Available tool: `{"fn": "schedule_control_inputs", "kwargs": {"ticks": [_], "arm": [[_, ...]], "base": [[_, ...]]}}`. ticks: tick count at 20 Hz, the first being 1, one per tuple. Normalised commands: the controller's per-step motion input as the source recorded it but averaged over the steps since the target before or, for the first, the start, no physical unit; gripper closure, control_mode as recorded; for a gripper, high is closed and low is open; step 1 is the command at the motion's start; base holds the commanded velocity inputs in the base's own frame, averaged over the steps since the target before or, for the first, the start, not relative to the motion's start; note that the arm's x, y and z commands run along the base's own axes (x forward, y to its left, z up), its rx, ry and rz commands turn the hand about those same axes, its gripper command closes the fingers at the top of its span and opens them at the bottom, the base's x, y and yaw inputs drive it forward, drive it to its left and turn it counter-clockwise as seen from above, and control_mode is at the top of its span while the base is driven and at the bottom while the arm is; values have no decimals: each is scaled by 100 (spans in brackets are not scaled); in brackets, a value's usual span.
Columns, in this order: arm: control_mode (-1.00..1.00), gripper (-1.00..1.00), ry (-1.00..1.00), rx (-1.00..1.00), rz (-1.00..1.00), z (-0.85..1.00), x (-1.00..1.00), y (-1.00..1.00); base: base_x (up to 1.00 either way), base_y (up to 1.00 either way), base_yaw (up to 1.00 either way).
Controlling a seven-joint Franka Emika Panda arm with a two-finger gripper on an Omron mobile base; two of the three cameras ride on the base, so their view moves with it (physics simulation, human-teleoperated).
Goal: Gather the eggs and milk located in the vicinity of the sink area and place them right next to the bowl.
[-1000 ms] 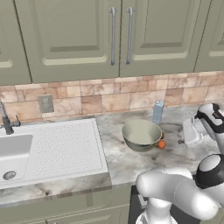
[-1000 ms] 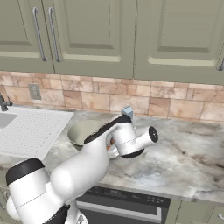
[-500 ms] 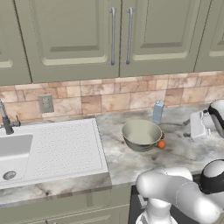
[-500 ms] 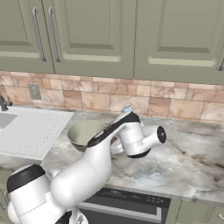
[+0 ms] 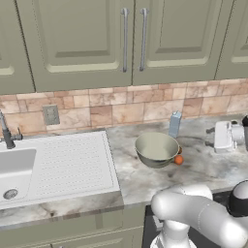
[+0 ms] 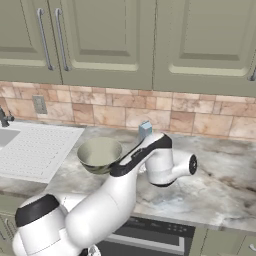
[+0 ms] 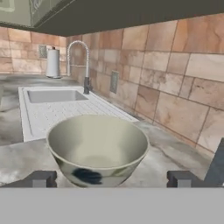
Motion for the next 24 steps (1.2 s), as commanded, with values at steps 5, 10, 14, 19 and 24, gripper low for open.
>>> {"fn": "schedule_control_inputs", "kwargs": {"ticks": [5, 10, 14, 19, 24], "arm": [[-100, -100, -2, 17, -4, 31, 5, 0], [-100, -100, 0, 11, -4, 13, 16, 0], [-100, -100, 0, 9, -1, 0, 31, 0], [-100, -100, 0, 9, -5, 0, 29, -1], [-100, -100, 0, 6, -3, 0, 27, -8]], "base": [[0, 0, 0], [0, 0, 0], [0, 0, 0], [0, 0, 0], [0, 0, 0]]}}
